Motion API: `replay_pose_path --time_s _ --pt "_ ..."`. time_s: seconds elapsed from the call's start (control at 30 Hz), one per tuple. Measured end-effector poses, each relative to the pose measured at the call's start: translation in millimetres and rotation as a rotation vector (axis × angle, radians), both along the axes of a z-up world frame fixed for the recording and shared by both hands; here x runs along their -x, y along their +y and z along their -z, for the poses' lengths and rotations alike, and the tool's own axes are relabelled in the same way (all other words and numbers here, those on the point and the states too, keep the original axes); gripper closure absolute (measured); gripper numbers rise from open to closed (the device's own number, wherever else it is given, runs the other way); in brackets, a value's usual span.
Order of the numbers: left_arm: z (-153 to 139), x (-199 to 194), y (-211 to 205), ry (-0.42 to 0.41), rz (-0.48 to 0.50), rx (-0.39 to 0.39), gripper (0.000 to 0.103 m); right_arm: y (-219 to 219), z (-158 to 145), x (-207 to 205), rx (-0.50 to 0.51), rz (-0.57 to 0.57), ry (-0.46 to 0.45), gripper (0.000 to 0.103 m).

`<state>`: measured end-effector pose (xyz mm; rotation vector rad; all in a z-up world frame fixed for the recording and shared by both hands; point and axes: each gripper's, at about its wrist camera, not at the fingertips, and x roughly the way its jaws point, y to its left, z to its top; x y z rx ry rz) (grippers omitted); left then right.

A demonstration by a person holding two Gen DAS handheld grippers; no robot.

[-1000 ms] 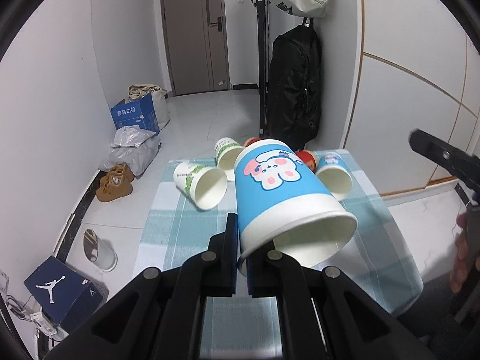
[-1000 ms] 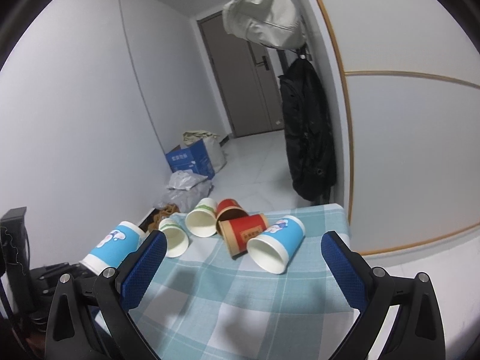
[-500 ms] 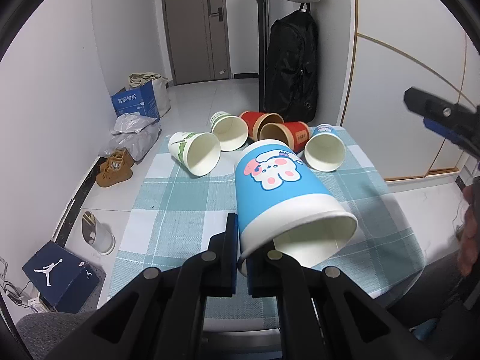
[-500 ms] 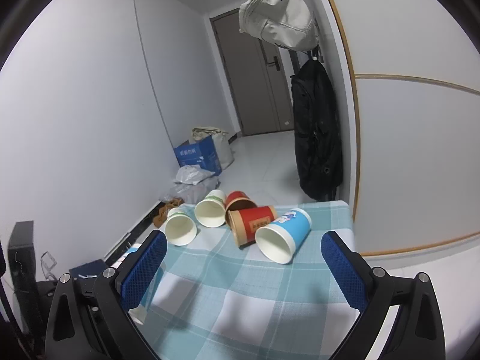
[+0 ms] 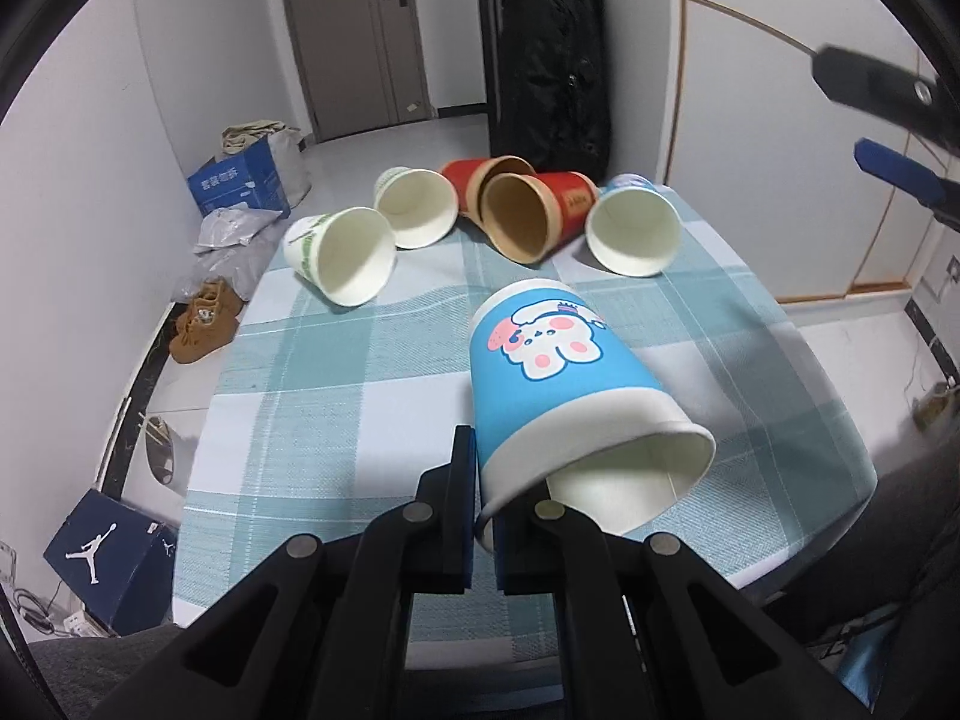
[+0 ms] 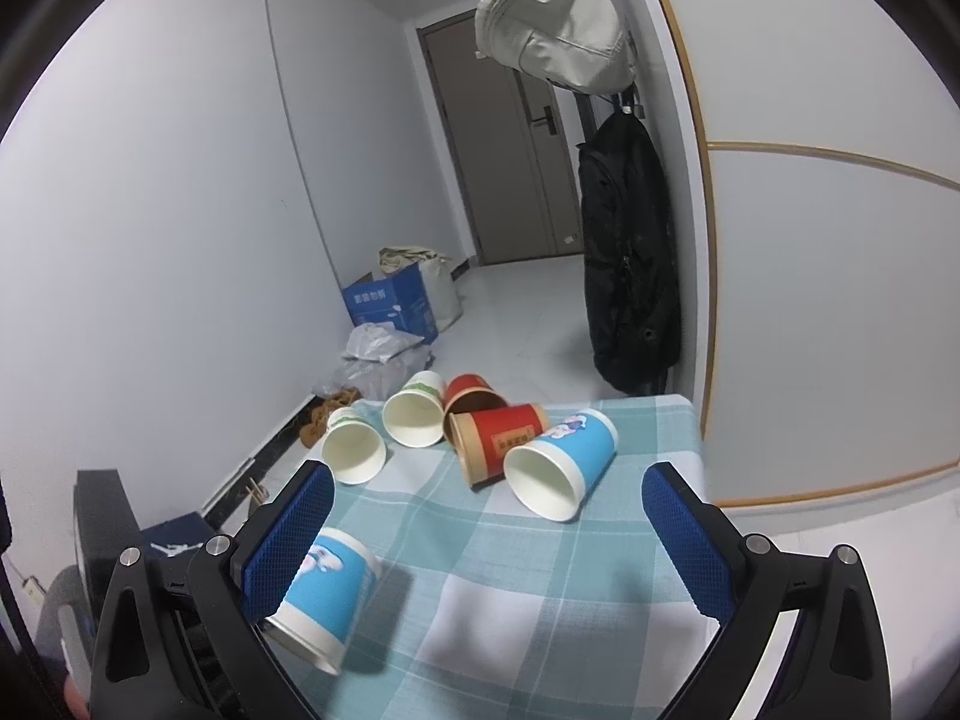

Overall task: Flip cup upright
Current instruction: 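Lift the blue rabbit cup with the left gripper toward the table edge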

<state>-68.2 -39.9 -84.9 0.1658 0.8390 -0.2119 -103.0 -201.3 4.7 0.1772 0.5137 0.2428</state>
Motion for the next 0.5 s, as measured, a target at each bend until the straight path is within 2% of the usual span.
replay_pose_path --time_s 0.23,0.4,0.5 --pt "8.3 -3.8 0.7 0.03 -0.019 -0.017 0.102 -6.0 -0.2 -0.5 -0.015 0.022 0.007 0.0" --pt "12.6 -9.5 -0.5 0.083 -0.001 0.023 0.102 -5.0 -0.7 0.1 -0.006 0.02 0.002 0.0" --pt "14.5 -8.5 -4.1 0.09 0.006 0.016 0.102 -7.2 -0.4 0.6 -0.022 0.013 0.009 0.0"
